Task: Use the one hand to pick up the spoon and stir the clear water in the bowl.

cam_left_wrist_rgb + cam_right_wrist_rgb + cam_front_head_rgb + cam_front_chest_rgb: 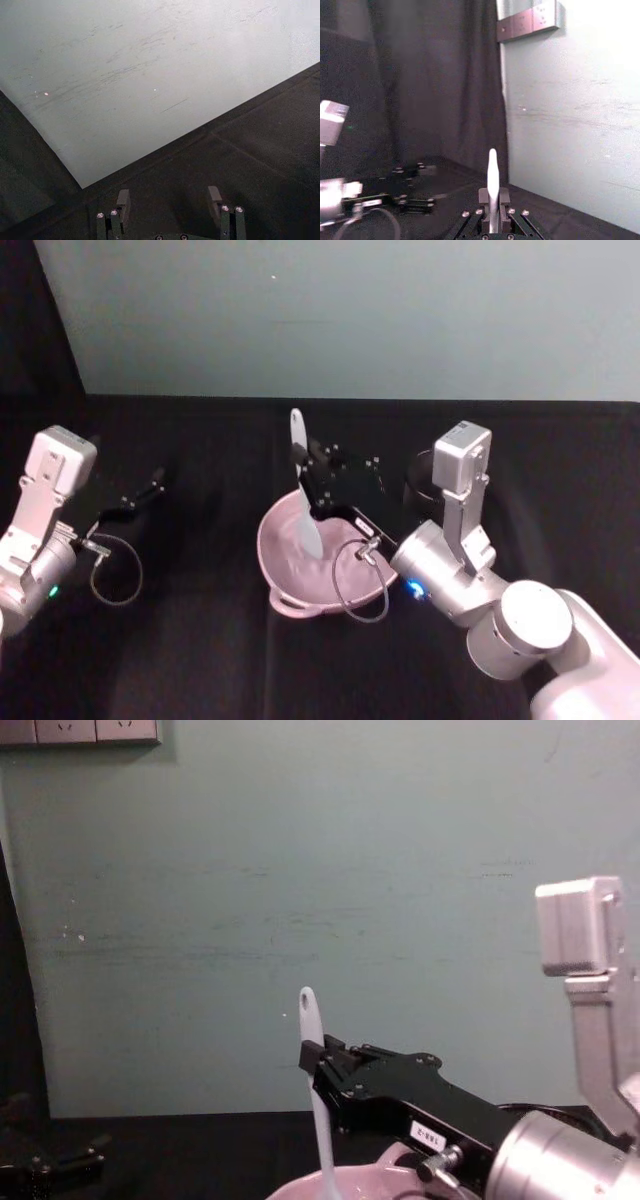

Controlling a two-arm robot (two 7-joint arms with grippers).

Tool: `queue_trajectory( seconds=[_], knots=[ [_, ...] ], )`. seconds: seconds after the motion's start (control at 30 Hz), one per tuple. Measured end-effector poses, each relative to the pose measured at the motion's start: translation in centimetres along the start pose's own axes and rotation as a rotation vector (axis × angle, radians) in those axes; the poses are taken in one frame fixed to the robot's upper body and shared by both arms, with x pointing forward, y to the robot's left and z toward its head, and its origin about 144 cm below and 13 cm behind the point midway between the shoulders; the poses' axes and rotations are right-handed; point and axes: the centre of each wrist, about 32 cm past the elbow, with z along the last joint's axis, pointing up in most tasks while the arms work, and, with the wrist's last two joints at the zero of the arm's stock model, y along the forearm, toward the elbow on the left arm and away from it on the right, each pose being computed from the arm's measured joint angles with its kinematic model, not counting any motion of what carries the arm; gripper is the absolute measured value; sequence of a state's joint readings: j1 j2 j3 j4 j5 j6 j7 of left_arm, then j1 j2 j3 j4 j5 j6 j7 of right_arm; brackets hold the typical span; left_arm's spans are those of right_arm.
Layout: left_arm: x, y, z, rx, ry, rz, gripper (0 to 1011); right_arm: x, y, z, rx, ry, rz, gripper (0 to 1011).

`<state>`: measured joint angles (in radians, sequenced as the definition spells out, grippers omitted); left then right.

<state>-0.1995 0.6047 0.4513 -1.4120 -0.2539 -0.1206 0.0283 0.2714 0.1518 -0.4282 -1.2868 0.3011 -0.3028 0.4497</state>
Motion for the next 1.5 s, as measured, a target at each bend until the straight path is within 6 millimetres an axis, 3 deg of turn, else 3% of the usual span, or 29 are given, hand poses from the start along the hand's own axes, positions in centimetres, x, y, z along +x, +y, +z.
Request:
queue_trajectory(
  seconds=[0.17,0.33,0.6,0.8,0.97,1.2,1.5],
  knots=[
    [0.0,0.0,0.0,0.0,0.0,0.0,1011,1.4,1.2,-0.5,0.003,-0.036,-0.062,124],
    [0.0,0.0,0.0,0.0,0.0,0.0,1011,2.8,1.1,-0.5,0.003,-0.062,-0.108,123],
    [0.0,0.0,0.0,0.0,0.0,0.0,1011,4.1,-1.5,-0.2,-0.023,-0.083,-0.124,123],
    [0.0,0.0,0.0,0.0,0.0,0.0,1011,2.8,-4.3,0.7,-0.026,-0.035,-0.057,123],
    [0.0,0.0,0.0,0.0,0.0,0.0,1011,1.5,-4.8,0.9,-0.015,0.001,0.008,123],
    [0.0,0.0,0.0,0.0,0.0,0.0,1011,-0.4,-3.6,0.4,0.001,0.032,0.084,123],
    [0.0,0.0,0.0,0.0,0.0,0.0,1010,-0.6,-0.9,-0.9,0.001,0.006,0.08,123]
  ],
)
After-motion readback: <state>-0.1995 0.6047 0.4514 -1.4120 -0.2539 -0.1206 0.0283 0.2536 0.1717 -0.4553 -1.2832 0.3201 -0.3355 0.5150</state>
